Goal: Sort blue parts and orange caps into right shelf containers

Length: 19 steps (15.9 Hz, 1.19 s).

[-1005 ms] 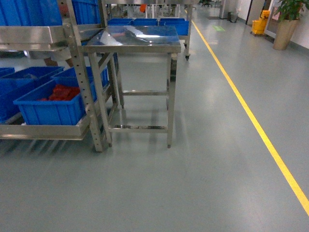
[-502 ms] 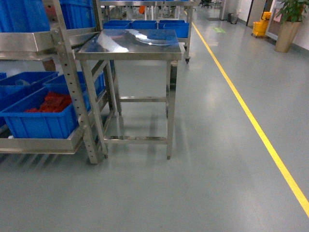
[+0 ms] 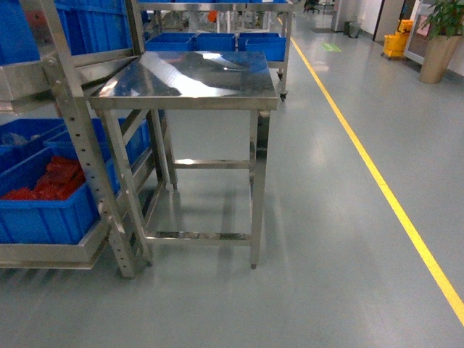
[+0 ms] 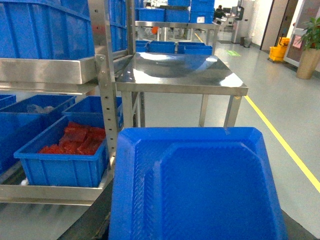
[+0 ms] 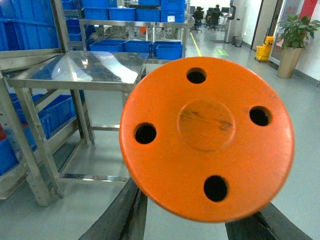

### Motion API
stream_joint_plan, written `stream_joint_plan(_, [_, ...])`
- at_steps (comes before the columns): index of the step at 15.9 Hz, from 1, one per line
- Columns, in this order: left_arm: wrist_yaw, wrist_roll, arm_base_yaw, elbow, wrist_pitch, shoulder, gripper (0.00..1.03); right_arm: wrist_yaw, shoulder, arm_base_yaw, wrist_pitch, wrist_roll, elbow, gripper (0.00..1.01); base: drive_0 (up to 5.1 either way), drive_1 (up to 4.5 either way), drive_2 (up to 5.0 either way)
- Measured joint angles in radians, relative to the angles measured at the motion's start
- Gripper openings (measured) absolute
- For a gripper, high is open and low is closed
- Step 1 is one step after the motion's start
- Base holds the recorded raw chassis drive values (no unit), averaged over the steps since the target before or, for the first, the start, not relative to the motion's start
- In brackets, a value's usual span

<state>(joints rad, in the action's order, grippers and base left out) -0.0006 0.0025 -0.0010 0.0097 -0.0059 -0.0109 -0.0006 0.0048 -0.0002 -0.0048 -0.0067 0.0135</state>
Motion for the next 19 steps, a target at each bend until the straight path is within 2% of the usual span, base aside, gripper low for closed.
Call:
stream_joint_plan(8, [0.001,0.0,0.0,0.0,0.0,0.0,0.43,0.0,0.0,0.0,-0.002,0.0,0.0,0.38,0.0,4.34,-4.3])
stream_joint_plan(10, [0.001,0.0,0.0,0.0,-0.003,0.0,0.43,0.0,0.001,0.0,-0.007,0.0,0.0,0.38,0.0,0.0,0.0])
stream_joint_plan(19, [0.0,0.0,0.0,0.0,0.0,0.0,0.43,0.002,0.0,0.0,0.001,0.0,0.0,0.38,-4.8,1.91,3.1])
